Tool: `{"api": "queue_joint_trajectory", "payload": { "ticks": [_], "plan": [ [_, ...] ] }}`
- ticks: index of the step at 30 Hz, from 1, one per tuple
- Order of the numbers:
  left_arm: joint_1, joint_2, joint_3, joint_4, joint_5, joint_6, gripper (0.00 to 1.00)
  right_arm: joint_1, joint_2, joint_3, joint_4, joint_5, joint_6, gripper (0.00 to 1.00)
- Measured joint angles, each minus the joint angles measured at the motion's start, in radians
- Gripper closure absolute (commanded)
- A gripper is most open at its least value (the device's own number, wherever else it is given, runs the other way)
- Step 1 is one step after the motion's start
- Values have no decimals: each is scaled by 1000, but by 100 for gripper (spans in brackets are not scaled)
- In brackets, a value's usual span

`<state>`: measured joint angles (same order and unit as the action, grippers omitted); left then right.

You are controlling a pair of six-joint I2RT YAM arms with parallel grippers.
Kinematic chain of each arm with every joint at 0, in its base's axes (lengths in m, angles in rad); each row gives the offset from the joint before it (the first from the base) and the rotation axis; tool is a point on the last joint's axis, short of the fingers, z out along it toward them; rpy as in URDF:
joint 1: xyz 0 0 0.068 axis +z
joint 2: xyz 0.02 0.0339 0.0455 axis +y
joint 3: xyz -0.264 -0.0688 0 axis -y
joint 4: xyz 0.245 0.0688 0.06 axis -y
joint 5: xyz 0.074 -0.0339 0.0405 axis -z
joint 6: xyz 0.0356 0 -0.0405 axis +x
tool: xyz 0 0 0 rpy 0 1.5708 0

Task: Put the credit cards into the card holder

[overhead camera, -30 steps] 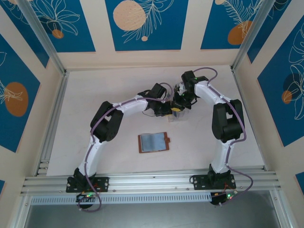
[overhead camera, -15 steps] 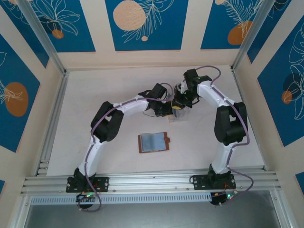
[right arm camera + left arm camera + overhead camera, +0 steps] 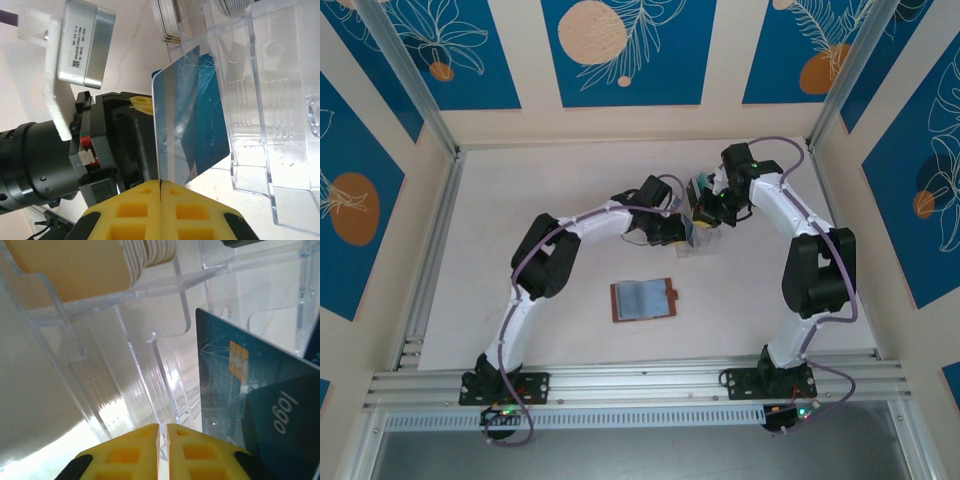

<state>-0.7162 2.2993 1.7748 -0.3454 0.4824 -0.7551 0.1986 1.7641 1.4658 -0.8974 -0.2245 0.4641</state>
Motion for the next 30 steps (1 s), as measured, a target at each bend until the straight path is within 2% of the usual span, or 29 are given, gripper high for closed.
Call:
{"api": "queue_joint_trajectory", "payload": {
  "ticks": [16, 21, 24, 30],
  "plan": [
    [80, -164, -133, 80, 90, -36, 88, -3, -39, 5, -31, 55, 0, 100],
    [100, -221, -238, 118, 97, -51, 88, 8, -66, 7, -45, 88, 0, 100],
    [117, -279, -327, 121, 101, -49, 88, 43, -104, 8, -56, 111, -2, 100],
    [119, -474, -494, 61, 86, 28, 87, 195, -192, -4, -50, 119, -12, 100]
  ]
}}
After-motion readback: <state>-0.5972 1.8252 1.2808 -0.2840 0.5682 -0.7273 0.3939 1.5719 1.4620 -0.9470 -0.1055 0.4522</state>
